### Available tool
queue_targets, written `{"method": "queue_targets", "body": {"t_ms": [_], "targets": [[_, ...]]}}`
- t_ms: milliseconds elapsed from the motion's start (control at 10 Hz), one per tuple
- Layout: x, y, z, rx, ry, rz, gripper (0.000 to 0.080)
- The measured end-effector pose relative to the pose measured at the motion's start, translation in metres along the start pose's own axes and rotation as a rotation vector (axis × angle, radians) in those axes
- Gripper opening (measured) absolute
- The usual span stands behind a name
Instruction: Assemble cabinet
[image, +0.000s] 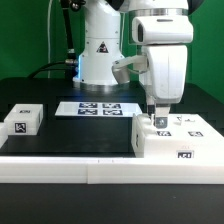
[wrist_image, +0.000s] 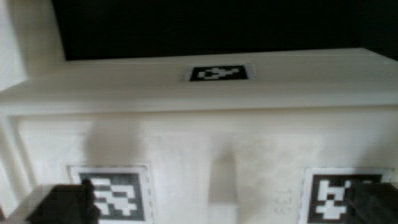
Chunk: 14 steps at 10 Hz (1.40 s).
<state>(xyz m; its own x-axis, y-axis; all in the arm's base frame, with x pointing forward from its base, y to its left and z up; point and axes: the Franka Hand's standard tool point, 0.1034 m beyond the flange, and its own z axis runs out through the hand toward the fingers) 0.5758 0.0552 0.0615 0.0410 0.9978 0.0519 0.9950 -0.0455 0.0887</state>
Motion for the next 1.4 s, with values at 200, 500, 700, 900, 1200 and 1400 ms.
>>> {"method": "queue_targets", "body": {"t_ms": [200, 500, 700, 900, 1200, 1400], "targets": [[0.0, 0.0, -0.001, -0.003, 0.0, 0.012, 0.0778], [-0.003, -0.02, -0.025, -0.041, -0.005, 0.164, 0.0798], [-0.003, -0.036, -0.031, -0.053, -0.003, 0.256, 0.0797], [-0.003, -0.036, -0.03, -0.052, -0.001, 0.272, 0.0797], [-0.002, -0.036, -0.029, -0.05, 0.002, 0.353, 0.0797], [-0.004, -0.044, -0.025, -0.09, 0.056, 0.621, 0.0797]]}}
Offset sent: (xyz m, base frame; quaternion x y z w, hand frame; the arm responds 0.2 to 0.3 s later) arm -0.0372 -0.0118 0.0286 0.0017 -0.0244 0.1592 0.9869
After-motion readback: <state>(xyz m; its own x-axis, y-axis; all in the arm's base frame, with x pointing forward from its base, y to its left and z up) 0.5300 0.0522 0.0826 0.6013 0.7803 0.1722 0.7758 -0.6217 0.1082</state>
